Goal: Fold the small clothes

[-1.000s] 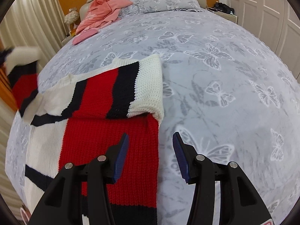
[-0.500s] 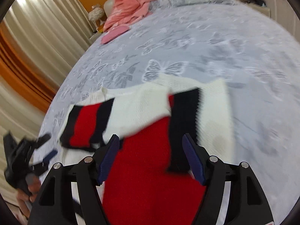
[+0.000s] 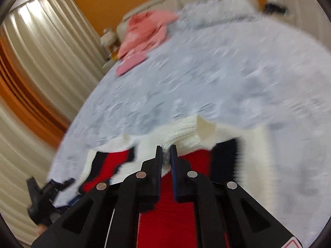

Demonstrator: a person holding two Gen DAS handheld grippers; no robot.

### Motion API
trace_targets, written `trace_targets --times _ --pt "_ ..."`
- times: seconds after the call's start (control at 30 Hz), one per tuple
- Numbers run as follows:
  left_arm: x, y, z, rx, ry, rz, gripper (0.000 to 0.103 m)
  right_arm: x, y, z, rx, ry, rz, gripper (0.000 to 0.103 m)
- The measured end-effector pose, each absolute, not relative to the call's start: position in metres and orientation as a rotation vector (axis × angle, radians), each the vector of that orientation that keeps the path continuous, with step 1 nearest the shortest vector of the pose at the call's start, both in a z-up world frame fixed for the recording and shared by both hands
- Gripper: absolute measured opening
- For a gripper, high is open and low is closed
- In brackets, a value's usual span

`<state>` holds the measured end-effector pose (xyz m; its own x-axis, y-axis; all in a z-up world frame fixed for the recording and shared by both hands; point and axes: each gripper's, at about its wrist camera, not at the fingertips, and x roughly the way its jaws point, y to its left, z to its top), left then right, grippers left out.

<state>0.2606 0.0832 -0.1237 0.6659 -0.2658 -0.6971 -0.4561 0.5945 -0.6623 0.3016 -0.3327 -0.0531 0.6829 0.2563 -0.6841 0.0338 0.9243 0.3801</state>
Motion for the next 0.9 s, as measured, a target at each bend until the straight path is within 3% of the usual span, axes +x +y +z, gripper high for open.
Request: trace_targets --times 0.17,0.27,0.33,0.5,0.57,0.7,0.9 --pt "0.270 0.058 -0.139 -0.910 0.938 0.085 0.064 0.293 -0.366 -0.138 0.324 1.073 0.028 0.007" --pt "0.270 0.047 -0.137 -0.886 0.939 0.066 0.063 0.276 -0.376 -0.129 0.353 1.020 0.020 0.007" --pt "0.273 0.047 -0.142 -0.899 0.966 0.071 0.057 0.270 -0.383 -0.125 0.368 0.991 -0.008 0.007" --pt "0.276 0.050 -0.154 -0.882 1.004 0.154 0.019 0.263 -0.389 -0.137 0.339 1.048 -0.019 0.010" --pt "0.274 0.060 -0.158 -0.918 1.008 0.159 0.012 0.250 -0.388 -0.115 0.296 1.011 -0.112 0.021" --pt "0.273 0.067 -0.159 -0.921 1.009 0.138 0.009 0.245 -0.348 -0.058 0.223 0.853 -0.058 0.025" --pt "0.268 0.066 -0.161 -0.911 0.998 0.135 0.009 0.356 -0.200 -0.075 0.172 1.016 0.442 0.027"
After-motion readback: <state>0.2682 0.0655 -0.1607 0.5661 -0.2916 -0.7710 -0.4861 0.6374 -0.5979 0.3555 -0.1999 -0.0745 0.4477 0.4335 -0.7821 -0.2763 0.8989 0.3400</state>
